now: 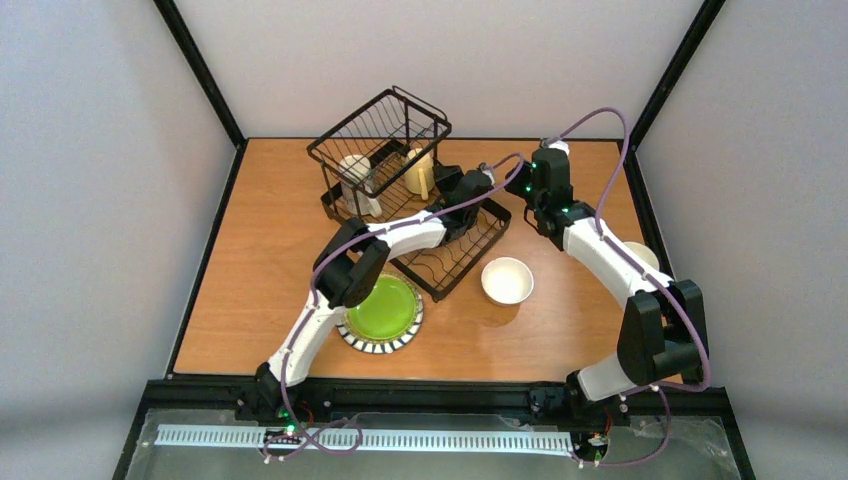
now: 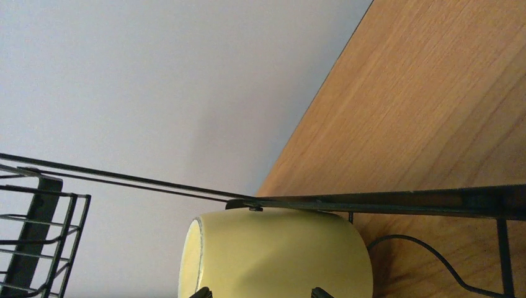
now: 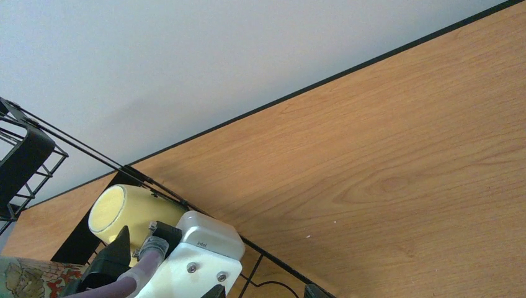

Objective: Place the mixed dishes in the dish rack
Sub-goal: Move the cup from the dish rack.

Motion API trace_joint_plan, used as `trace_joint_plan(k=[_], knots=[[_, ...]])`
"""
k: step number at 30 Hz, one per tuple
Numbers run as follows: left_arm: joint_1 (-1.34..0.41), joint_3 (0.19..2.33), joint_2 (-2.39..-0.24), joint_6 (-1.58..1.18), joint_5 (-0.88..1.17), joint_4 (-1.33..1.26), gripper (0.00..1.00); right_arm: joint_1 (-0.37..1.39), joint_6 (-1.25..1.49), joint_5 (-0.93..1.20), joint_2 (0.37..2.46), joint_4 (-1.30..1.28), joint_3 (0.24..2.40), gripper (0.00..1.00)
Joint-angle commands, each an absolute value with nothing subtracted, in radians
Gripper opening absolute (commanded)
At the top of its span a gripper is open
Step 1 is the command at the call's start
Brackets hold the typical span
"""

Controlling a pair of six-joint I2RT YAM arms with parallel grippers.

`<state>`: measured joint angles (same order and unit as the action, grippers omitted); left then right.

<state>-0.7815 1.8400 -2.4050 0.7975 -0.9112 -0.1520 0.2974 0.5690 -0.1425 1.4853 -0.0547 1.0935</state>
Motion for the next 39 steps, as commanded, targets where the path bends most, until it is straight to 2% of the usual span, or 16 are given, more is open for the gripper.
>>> trace_joint_plan(k=[1,22,39], knots=[[-0.766,1.835,-2.448,0.882,-0.912,-0.240,0.91,0.293,0.557,-0.153,1.459,-0.032,1.078,0.73],[-0.701,1.841,-2.510,0.929,-0.914,-0.242,0.91,0.292,0.549,-0.129,1.488,-0.013,1.093,0.73],[-0.641,1.934,-2.547,0.863,-0.934,-0.157,0.92,0.293,0.550,-0.115,1.507,0.026,1.090,0.73]])
